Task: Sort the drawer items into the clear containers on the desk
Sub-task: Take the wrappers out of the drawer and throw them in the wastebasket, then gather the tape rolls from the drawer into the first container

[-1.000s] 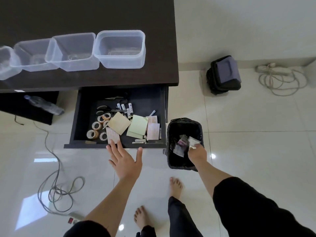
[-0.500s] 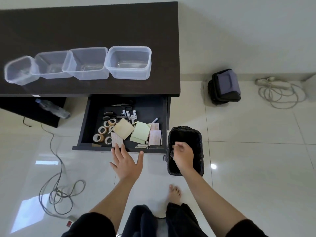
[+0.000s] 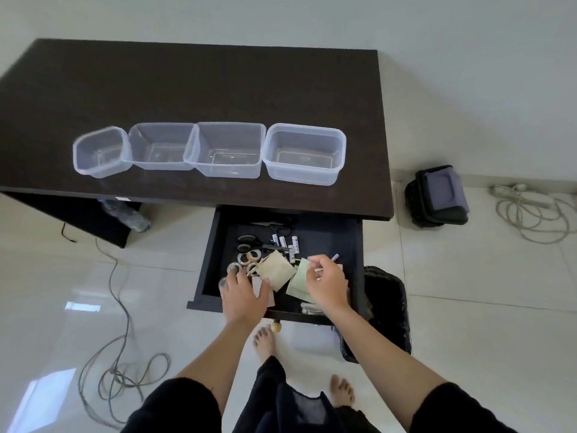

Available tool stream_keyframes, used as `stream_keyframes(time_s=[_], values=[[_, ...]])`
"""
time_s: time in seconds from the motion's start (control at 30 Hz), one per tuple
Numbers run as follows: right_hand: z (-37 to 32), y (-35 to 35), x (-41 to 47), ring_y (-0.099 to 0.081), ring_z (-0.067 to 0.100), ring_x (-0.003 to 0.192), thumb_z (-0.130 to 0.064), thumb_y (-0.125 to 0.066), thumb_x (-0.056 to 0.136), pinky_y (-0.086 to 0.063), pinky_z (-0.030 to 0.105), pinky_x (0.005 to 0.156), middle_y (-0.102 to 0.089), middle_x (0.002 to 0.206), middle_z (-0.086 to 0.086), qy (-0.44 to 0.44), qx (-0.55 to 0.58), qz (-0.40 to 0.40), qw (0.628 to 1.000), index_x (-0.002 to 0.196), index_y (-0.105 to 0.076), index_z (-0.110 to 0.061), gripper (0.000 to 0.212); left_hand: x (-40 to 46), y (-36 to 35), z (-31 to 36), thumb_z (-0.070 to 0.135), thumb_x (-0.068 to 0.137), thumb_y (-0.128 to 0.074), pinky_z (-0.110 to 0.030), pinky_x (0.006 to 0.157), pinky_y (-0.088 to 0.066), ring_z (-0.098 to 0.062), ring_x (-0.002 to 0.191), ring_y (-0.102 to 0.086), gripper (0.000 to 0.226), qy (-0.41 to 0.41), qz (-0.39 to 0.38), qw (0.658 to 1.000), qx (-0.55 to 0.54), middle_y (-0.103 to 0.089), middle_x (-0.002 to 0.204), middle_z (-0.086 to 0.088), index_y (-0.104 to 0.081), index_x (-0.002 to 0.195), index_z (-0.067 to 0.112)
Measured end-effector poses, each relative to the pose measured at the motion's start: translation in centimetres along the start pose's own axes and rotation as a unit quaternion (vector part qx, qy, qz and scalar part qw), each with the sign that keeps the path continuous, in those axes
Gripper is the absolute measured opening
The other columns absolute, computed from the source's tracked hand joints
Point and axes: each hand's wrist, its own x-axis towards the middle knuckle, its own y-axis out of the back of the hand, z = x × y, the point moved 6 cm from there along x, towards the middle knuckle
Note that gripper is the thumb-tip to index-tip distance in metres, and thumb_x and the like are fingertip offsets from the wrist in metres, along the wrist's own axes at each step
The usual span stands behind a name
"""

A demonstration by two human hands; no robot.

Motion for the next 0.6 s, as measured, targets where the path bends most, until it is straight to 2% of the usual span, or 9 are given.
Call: stream_keyframes(time_s=[0.07,0.13,0.2,0.33,0.47,0.6], values=[[-0.5,-2.6,0.7,-0.059,0.009,0.078,-0.014,-0.052,0.093,-0.038,0.007,0.059,-0.06,0.096,-0.004,-0.017,-0.007,-0.015,1.0,0.109,-0.06,-0.017,0.019,2.2,0.7,-1.5,0.047,0.089,-0.053,-0.045,0.114,-0.029,-0.03,0.141,-0.025,0.067,0.012,-0.033,0.999,-0.027,-0.026,0.153,-0.011,-0.036,0.14,0.007],[-0.8,-5.1,1.3,-0.059,0.014,0.077,-0.009,-0.054,0.09,-0.041,0.012,0.064,-0.062,0.099,0.001,-0.021,-0.023,-0.032,0.999,0.109,-0.061,-0.013,0.021,4.2,1.1,-3.0,0.046,0.088,-0.056,-0.044,0.111,-0.034,-0.028,0.141,-0.024,0.069,0.024,-0.067,0.996,-0.046,-0.025,0.154,-0.008,-0.031,0.143,0.01],[-1.0,-7.3,1.8,-0.059,0.015,0.08,-0.009,-0.055,0.089,-0.046,0.02,0.071,-0.063,0.103,0.006,-0.023,-0.043,-0.05,0.998,0.11,-0.061,-0.01,0.022,5.8,1.1,-3.9,0.043,0.088,-0.058,-0.043,0.11,-0.036,-0.027,0.14,-0.029,0.071,0.017,-0.11,0.992,-0.05,-0.026,0.153,-0.006,-0.028,0.144,0.013],[-2.0,-11.1,2.5,-0.058,0.018,0.097,-0.014,-0.052,0.09,-0.052,0.031,0.08,-0.064,0.106,0.003,0.002,-0.103,-0.086,0.991,0.109,-0.062,-0.012,0.022,7.5,0.2,-4.6,0.03,0.089,-0.059,-0.039,0.105,-0.041,-0.026,0.13,-0.043,0.064,-0.01,-0.186,0.982,-0.04,-0.034,0.148,-0.007,-0.029,0.144,0.014],[-3.2,-13.7,3.8,-0.052,0.023,0.108,-0.016,-0.052,0.089,-0.046,0.034,0.085,-0.066,0.107,0.002,0.061,-0.194,-0.082,0.976,0.11,-0.066,-0.016,0.025,8.1,-0.8,-4.8,0.016,0.088,-0.055,-0.04,0.1,-0.045,-0.028,0.122,-0.05,0.056,-0.006,-0.203,0.978,-0.043,-0.035,0.145,-0.008,-0.035,0.14,0.018],[-3.2,-15.4,5.6,-0.046,0.024,0.117,-0.021,-0.052,0.089,-0.035,0.036,0.092,-0.063,0.12,-0.005,0.067,-0.292,-0.128,0.945,0.119,-0.062,-0.025,0.032,8.8,-1.7,-4.9,0.004,0.085,-0.052,-0.036,0.085,-0.05,-0.03,0.108,-0.058,0.064,-0.003,-0.195,0.981,-0.01,-0.028,0.146,-0.007,-0.033,0.143,0.024]])
